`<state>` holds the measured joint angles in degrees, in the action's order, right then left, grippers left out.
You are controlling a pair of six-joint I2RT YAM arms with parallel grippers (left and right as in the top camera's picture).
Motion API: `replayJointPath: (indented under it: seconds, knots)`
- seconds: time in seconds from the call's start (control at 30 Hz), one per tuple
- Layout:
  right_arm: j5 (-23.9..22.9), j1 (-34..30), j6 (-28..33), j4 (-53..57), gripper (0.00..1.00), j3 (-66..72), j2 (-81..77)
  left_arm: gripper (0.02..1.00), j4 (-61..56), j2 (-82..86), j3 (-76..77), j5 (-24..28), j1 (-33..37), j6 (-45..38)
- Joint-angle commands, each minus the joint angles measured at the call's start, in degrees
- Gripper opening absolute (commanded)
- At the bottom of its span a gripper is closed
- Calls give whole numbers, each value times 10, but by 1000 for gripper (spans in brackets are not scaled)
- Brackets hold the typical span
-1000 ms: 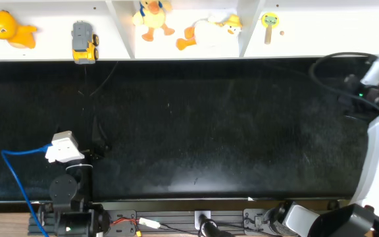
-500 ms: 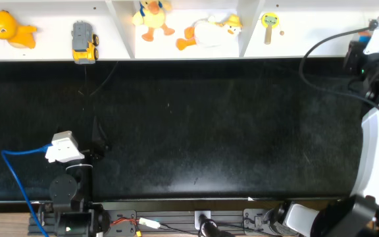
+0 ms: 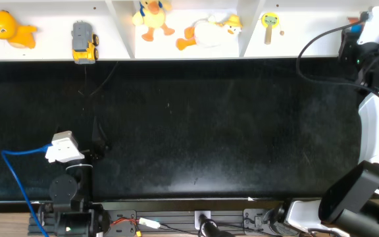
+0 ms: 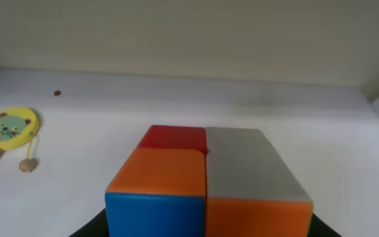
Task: Store Toys
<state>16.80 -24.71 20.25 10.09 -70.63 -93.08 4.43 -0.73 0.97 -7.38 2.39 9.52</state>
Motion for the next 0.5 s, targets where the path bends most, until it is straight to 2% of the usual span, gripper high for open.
replayJointPath:
  seconds: [0.03,0.17,0.3,0.5]
  knots:
    - [19,0,6,-12,45,-15,0,998,-3,6,-5,-2,4,6]
    - [23,0,8,-19,47,-15,-2,998,-3,6,-5,-2,4,7]
    - [62,-4,5,-46,45,-13,-6,998,-3,6,-5,-2,4,6]
    - [63,-4,-1,-165,45,38,-7,998,-3,6,-5,-2,4,7]
